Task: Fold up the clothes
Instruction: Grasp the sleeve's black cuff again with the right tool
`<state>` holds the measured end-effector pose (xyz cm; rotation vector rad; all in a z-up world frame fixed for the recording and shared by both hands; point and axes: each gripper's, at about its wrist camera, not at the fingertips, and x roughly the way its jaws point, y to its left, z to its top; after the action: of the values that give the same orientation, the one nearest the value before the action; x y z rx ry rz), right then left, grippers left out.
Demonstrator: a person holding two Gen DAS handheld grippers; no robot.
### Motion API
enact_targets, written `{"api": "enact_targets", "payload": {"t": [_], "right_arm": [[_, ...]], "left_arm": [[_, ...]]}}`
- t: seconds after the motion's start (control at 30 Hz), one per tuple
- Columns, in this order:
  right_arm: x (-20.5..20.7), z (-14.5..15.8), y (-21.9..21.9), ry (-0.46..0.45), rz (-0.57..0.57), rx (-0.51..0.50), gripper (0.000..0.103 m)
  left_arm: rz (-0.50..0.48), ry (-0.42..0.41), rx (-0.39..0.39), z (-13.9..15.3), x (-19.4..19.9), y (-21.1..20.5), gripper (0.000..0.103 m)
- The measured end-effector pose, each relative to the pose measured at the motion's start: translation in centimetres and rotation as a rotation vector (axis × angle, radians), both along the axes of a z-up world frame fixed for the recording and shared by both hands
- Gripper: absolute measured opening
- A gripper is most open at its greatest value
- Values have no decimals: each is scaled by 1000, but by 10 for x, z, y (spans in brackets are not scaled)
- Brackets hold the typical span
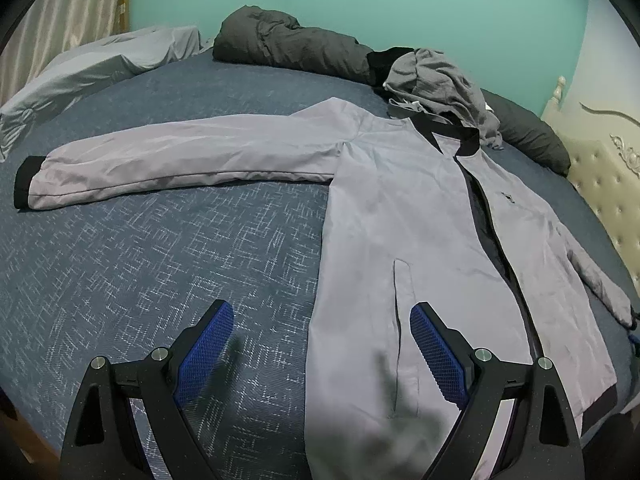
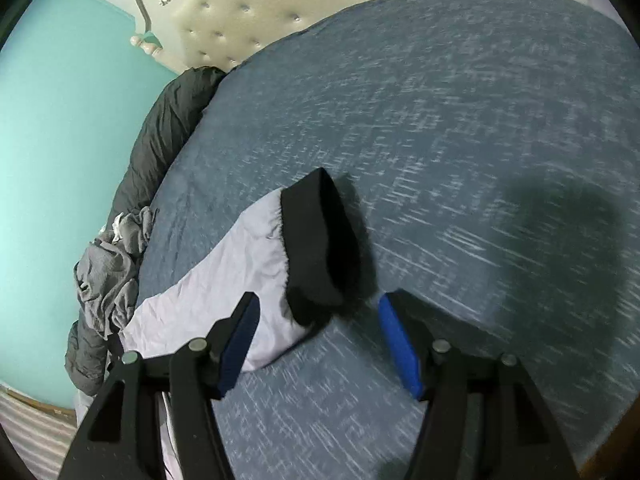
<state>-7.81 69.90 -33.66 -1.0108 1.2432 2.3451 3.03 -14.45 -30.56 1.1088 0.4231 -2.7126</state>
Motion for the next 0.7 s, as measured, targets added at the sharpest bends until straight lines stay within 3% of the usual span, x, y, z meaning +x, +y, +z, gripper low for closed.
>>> {"api": "enact_targets", "payload": {"t": [0.2,0.23,0.3,0.37,0.47,0.7], "right_arm": [[-5,-4,-2,14,4,21,58],[-5,-3,-1,14,7,28,48],[-5,1,-1,20,10,45,39],[-4,7,0,37,7,66,19],[-5,20,-3,67,23,95,10],[-23,62,-25,128,96,172,8]], "left_arm": [[-9,-10,-6,-2,-4,4,93],[-10,-10,-6,-2,-4,4,93],[-10,-9,-7,-2,-5,5,93],[-8,-9,-11,-2,-5,5,93],[-9,-3,-6,-1,-4,4,93],[-11,10,-4,2,-2,3,93]]}}
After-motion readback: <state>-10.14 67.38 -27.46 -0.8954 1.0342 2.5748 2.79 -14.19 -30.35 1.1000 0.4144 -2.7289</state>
